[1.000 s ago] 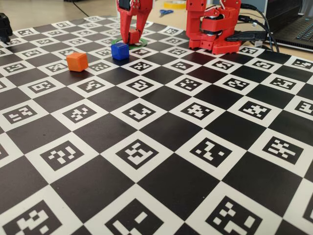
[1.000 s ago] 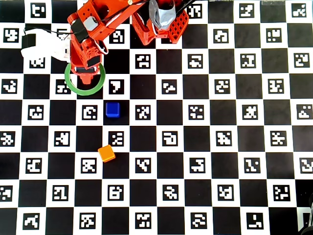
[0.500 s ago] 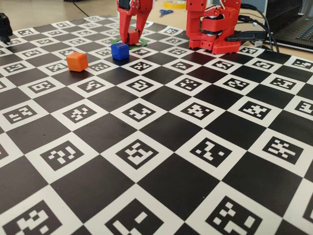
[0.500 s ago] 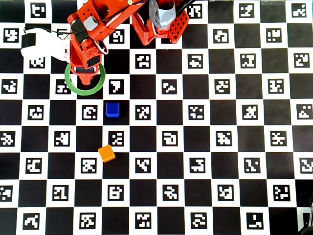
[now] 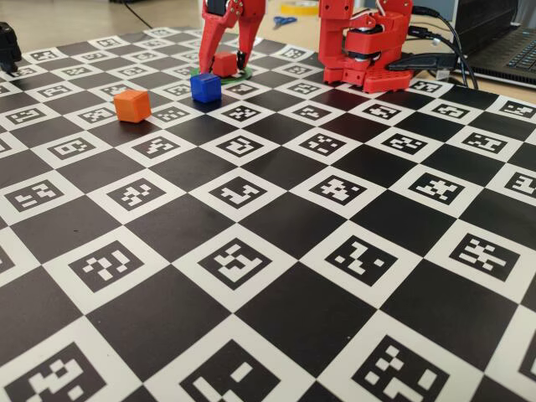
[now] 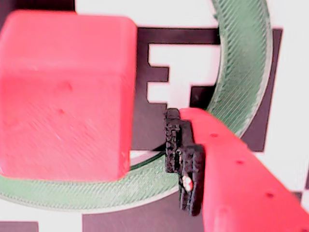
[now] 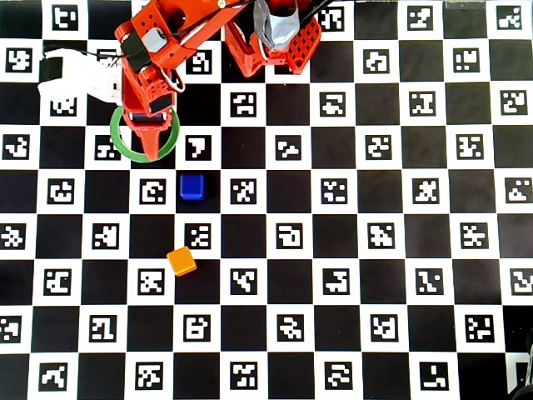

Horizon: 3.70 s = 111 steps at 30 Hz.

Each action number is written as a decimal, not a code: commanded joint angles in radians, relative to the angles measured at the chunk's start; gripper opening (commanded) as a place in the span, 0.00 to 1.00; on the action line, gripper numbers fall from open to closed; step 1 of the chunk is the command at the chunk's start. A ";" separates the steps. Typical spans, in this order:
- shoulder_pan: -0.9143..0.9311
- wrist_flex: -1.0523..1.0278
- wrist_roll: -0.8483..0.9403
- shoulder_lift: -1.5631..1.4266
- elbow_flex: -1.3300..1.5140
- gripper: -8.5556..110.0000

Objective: Grab the red cube then put it in the green circle then put the blue cube on top and finally the orange cube on top

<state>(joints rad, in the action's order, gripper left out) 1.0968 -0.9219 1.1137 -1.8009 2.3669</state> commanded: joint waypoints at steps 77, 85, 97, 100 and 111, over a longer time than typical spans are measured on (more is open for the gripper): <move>-0.531 -0.629 -0.518 -0.124 -0.591 0.48; -0.523 -0.443 -0.485 -0.094 -0.403 0.48; -0.520 -0.244 -0.477 -0.008 -0.256 0.44; -0.518 -0.199 -0.477 0.014 -0.241 0.43; -0.509 -0.091 -0.468 0.097 -0.230 0.41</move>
<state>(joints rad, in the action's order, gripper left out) 0.5737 -1.0354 0.6412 -1.6981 2.1414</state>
